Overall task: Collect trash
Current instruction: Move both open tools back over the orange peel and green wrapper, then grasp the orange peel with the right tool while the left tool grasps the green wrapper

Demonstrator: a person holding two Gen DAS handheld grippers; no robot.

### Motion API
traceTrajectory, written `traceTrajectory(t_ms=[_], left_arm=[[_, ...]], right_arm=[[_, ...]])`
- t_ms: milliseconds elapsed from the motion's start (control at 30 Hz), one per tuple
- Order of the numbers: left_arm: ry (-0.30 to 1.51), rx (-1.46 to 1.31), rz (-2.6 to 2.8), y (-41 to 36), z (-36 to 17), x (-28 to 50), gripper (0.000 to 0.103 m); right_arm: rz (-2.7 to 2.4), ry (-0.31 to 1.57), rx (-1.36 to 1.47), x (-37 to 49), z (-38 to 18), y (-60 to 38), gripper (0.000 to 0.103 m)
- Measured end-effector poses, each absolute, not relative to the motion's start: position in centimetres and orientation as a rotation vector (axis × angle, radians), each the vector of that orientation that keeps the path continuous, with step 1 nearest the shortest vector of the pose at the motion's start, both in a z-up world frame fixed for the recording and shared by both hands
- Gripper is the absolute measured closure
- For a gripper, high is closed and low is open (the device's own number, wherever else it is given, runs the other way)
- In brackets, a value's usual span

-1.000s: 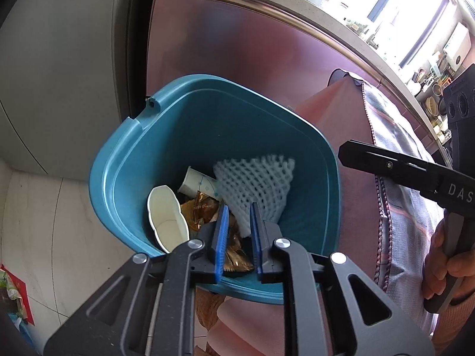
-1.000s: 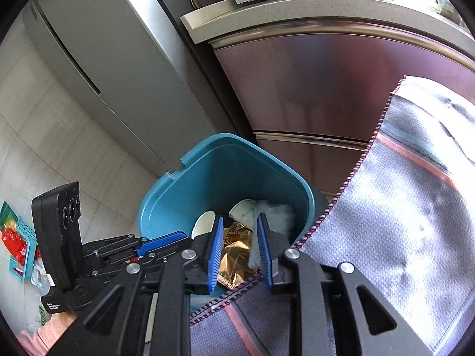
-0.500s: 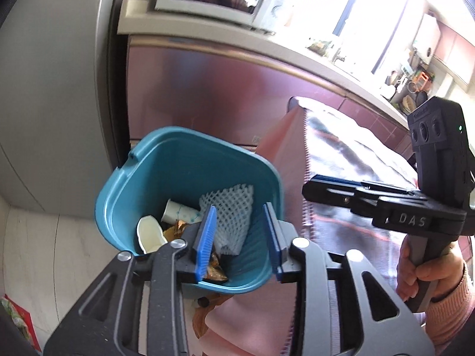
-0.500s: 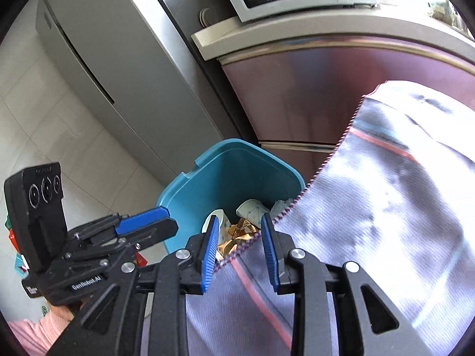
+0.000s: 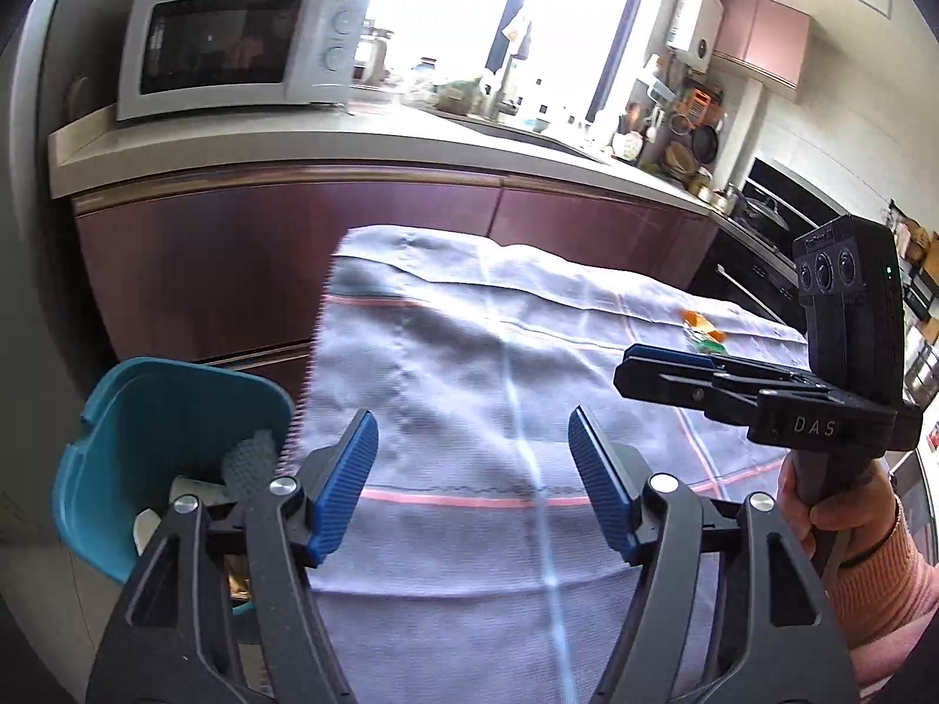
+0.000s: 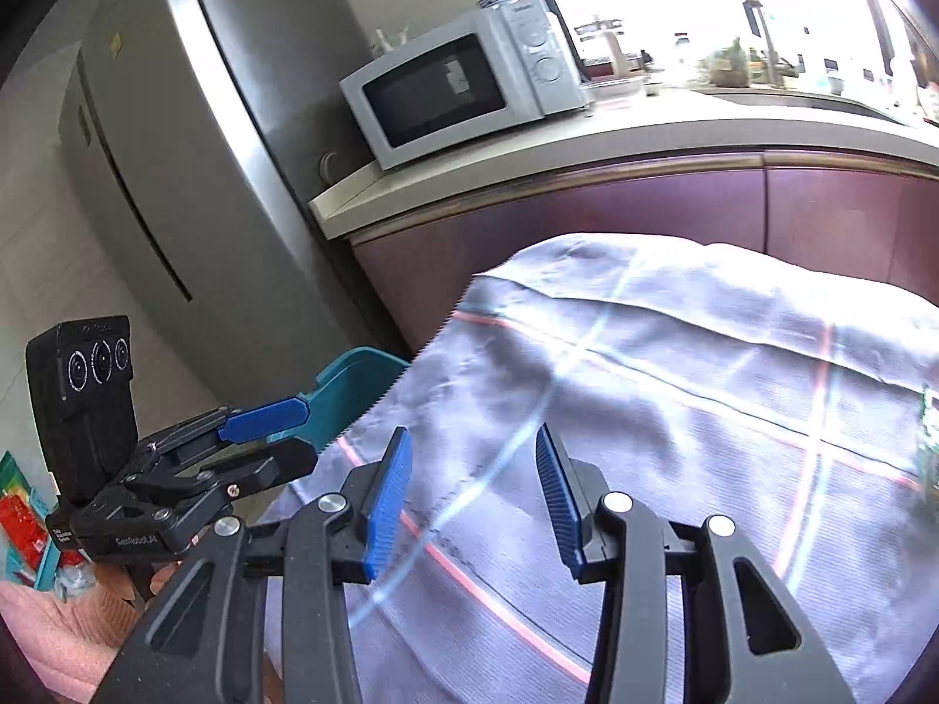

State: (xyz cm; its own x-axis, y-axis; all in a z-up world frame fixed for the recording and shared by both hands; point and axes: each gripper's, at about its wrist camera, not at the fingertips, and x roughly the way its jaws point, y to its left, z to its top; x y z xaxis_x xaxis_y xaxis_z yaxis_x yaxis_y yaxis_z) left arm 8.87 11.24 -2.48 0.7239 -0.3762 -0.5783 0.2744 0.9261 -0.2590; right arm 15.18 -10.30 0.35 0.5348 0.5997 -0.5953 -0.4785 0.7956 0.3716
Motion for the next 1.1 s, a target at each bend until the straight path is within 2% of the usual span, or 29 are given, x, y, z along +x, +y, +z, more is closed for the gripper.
traceTrajectory(t_ms=[100, 267, 767, 900, 1100], left_arm=[[0.685, -0.136, -0.429, 7.6, -2.3, 9.3, 0.032], [0.698, -0.105, -0.511, 1.5, -1.9, 10.9, 0.024], [0.871, -0.111, -0.685, -12.5, -3.8, 19.0, 0.024], [0.915, -0.131, -0.701, -14.8, -4.6, 20.9, 0.033], [0.95, -0.166, -0.727, -16.9, -5.1, 23.0, 0.039]], right_arm=[[0.569, 0.753, 0.208, 14.8, 0.6, -14.4, 0.061], [0.441, 0.724, 0.27, 14.6, 0.4, -21.4, 0.061], [0.189, 0.727, 0.42, 18.6, -2.1, -34.8, 0.06], [0.171, 0.753, 0.43, 20.2, -3.0, -35.8, 0.06], [0.18, 0.797, 0.445, 22.1, -4.4, -36.0, 0.061]])
